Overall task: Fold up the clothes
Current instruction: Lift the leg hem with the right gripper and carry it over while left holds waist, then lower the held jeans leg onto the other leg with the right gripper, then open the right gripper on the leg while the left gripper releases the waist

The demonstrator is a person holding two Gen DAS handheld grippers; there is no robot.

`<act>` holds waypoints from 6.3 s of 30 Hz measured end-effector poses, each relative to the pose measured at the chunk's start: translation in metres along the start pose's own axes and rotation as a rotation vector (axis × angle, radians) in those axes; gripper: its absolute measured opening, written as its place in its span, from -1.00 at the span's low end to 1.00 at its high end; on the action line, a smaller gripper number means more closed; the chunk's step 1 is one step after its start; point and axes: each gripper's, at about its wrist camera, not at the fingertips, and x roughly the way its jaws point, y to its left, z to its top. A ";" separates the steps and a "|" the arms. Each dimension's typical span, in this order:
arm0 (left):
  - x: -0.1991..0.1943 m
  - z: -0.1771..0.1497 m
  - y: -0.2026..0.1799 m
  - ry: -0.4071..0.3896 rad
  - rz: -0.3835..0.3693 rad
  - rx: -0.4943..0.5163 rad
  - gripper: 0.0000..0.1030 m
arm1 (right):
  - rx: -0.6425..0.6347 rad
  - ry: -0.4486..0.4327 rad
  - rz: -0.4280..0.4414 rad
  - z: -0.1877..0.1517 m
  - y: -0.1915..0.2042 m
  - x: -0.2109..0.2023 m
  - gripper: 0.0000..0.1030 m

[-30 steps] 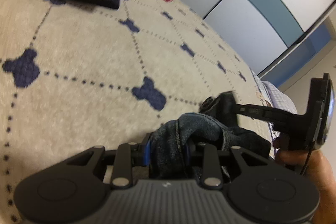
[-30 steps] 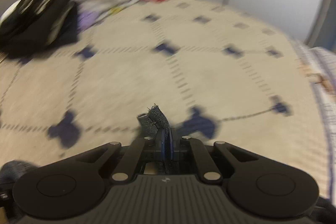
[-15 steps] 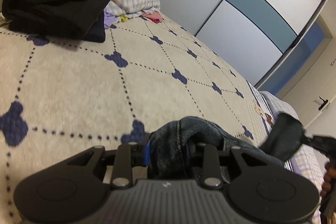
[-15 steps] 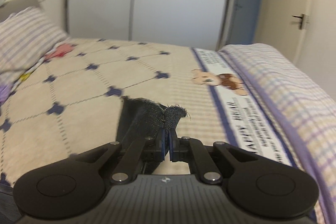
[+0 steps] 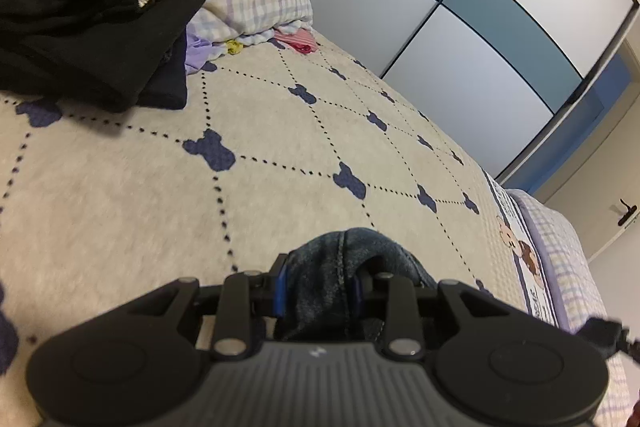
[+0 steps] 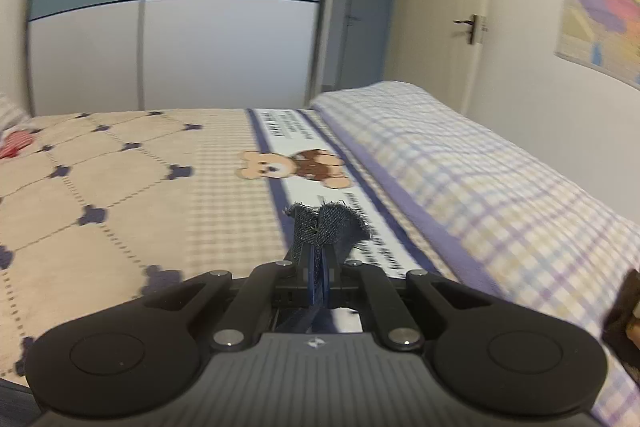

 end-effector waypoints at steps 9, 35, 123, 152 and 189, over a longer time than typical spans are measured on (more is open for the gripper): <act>0.028 0.004 0.002 0.091 -0.007 0.020 -0.32 | 0.044 0.077 0.015 -0.020 -0.021 0.012 -0.88; -0.092 -0.068 0.026 0.247 -0.025 -0.045 0.23 | 0.129 0.141 0.133 -0.065 -0.069 -0.097 -0.39; -0.228 -0.142 0.136 0.013 0.047 -0.285 -0.80 | 0.566 0.447 0.546 -0.283 -0.111 -0.262 -0.84; -0.240 -0.130 0.106 -0.075 0.133 -0.011 -0.06 | 0.400 0.325 0.513 -0.251 -0.118 -0.292 -0.22; -0.115 -0.196 -0.026 0.200 -0.023 0.358 0.59 | 0.046 0.327 0.302 -0.214 -0.028 -0.150 -0.14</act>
